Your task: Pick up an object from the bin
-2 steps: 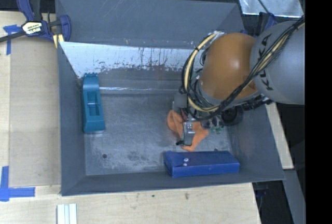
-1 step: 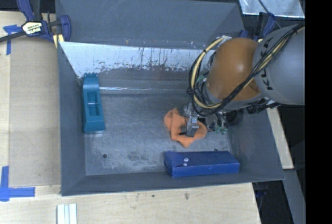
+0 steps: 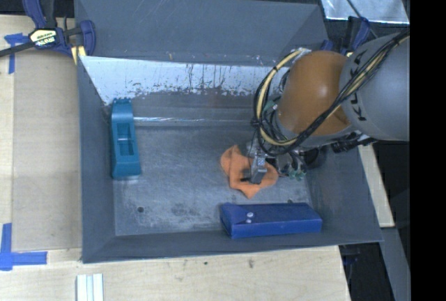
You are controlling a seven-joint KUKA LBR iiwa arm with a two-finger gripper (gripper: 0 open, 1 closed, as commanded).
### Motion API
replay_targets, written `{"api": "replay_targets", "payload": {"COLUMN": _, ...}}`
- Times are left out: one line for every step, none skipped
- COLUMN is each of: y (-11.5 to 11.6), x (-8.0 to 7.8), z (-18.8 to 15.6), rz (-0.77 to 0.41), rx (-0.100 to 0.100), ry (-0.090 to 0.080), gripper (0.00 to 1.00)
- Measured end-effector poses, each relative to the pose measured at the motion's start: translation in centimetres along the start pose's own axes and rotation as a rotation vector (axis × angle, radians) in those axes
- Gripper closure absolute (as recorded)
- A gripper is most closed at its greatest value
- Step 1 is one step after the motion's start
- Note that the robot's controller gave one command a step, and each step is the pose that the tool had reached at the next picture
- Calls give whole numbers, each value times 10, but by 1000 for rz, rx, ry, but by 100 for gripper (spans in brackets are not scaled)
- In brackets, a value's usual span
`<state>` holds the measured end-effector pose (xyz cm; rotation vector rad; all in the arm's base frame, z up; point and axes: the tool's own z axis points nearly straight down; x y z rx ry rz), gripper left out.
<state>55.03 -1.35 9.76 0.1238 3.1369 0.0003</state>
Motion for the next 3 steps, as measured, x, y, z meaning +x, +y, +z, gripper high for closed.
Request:
{"api": "replay_targets", "payload": {"y": 0, "x": 0, "z": 0, "rz": 0, "rx": 0, "ry": 0, "gripper": 100}}
{"api": "replay_targets", "payload": {"y": 0, "x": 0, "z": 0, "rz": 0, "rx": 0, "ry": 0, "gripper": 100}}
{"api": "replay_targets", "payload": {"y": 2, "x": 32, "z": -126, "rz": -8, "rx": 0, "ry": -1, "gripper": 100}}
